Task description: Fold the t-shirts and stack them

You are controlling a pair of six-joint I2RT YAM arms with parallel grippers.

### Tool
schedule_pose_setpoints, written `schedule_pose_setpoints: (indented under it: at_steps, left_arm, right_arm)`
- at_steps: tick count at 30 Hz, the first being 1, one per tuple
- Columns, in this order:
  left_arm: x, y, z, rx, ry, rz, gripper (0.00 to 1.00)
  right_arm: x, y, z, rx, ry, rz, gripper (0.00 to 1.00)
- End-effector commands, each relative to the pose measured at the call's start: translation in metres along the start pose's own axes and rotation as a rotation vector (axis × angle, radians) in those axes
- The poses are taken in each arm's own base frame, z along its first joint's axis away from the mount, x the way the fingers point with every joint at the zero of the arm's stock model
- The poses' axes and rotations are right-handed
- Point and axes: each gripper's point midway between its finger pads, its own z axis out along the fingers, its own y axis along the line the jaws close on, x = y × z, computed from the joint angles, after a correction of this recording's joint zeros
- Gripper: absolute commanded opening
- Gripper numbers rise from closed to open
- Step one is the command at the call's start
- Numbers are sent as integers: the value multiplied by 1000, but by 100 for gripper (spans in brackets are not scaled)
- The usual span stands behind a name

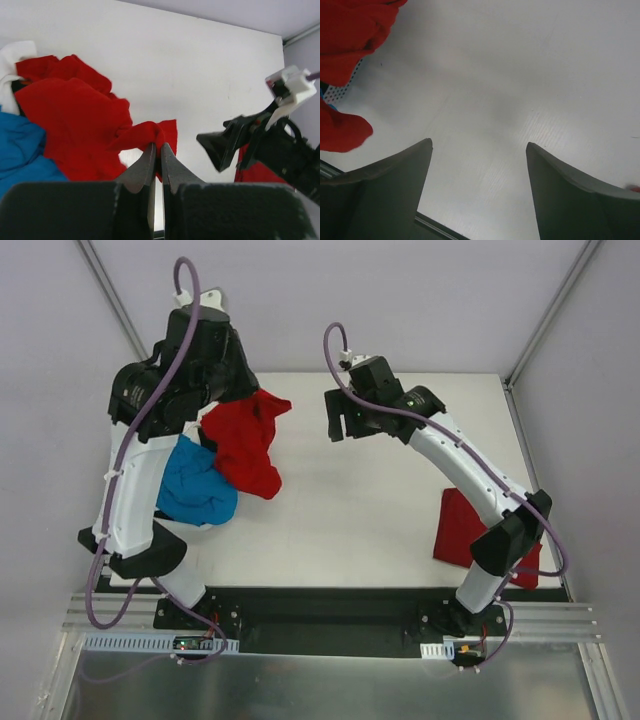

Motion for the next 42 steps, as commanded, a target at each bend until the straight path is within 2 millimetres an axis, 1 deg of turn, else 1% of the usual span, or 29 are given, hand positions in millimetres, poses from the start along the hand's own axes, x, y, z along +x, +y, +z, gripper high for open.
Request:
schedule_pose_setpoints:
  at_steps: [1, 2, 3, 4, 5, 6, 7, 8, 10, 13, 14, 15, 17, 18, 20, 21, 23, 26, 28, 31, 33, 34, 36, 37, 38, 39, 40, 41, 42]
  left_arm:
    - [-12, 39, -48, -109, -110, -40, 0]
    - [-17, 54, -67, -146, -165, -59, 0]
    - [-12, 61, -67, -175, -161, -61, 0]
    - [-11, 68, -72, -196, -173, -68, 0]
    - [-13, 77, -84, -214, -201, -82, 0]
    - [-7, 81, -82, -236, -185, -81, 0]
    - [-4, 84, -83, -242, -182, -85, 0]
    - [-2, 86, -86, -242, -183, -88, 0]
    - [2, 87, -86, -244, -169, -100, 0]
    - [0, 88, -93, -235, -186, -108, 0]
    - [-2, 89, -96, -233, -192, -106, 0]
    - [-3, 90, -98, -233, -198, -102, 0]
    - [-1, 93, -101, -241, -191, -95, 0]
    - [1, 94, -101, -245, -185, -97, 0]
    - [8, 95, -100, -250, -160, -99, 0]
    - [11, 96, -102, -249, -154, -111, 0]
    - [13, 98, -109, -242, -159, -128, 0]
    - [13, 106, -121, -245, -182, -141, 0]
    - [15, 109, -125, -255, -177, -135, 0]
    - [22, 114, -128, -265, -154, -135, 0]
    - [29, 115, -128, -263, -136, -140, 0]
    - [30, 115, -128, -262, -132, -144, 0]
    - [36, 116, -131, -254, -121, -144, 0]
    - [37, 117, -131, -253, -117, -143, 0]
    - [40, 120, -134, -254, -117, -143, 0]
    - [40, 123, -137, -259, -124, -144, 0]
    - [43, 126, -139, -269, -121, -142, 0]
    - [43, 129, -143, -272, -130, -141, 0]
    - [43, 131, -145, -276, -134, -135, 0]
  right_arm:
    - [-30, 46, 21, -224, -23, 153, 77]
    - [-35, 53, 24, -252, -21, 169, 78]
    - [-37, 59, 29, -280, -11, 189, 79]
    - [-42, 75, 30, -360, 9, 236, 79]
    - [-50, 85, 34, -413, -3, 261, 79]
    - [-54, 93, 35, -460, 3, 301, 78]
    - [-53, 109, 35, -544, 47, 368, 77]
    - [-62, 117, 38, -594, 26, 398, 76]
    - [-64, 128, 40, -654, 39, 431, 76]
    - [-62, 135, 55, -708, 69, 505, 79]
    - [-64, 142, 69, -742, 75, 553, 80]
    - [-62, 145, 78, -763, 95, 581, 81]
    - [-62, 158, 90, -823, 127, 594, 80]
    - [-69, 165, 96, -840, 118, 584, 80]
    - [-70, 177, 103, -853, 122, 571, 81]
    - [-68, 184, 114, -859, 144, 596, 81]
    - [-70, 189, 124, -884, 153, 623, 81]
    - [-60, 190, 152, -871, 182, 659, 80]
    - [-59, 189, 167, -861, 185, 678, 80]
    - [-64, 180, 183, -847, 168, 733, 80]
    - [-67, 175, 188, -840, 153, 744, 78]
    - [-68, 172, 192, -830, 145, 750, 76]
    - [-71, 168, 197, -817, 132, 762, 64]
    - [-73, 165, 199, -806, 122, 768, 56]
    - [-73, 163, 201, -798, 119, 772, 29]
    - [-74, 158, 202, -788, 112, 776, 9]
    - [-73, 155, 204, -765, 117, 786, 1]
    - [-74, 152, 202, -758, 111, 781, 1]
    - [-82, 151, 191, -758, 78, 736, 1]
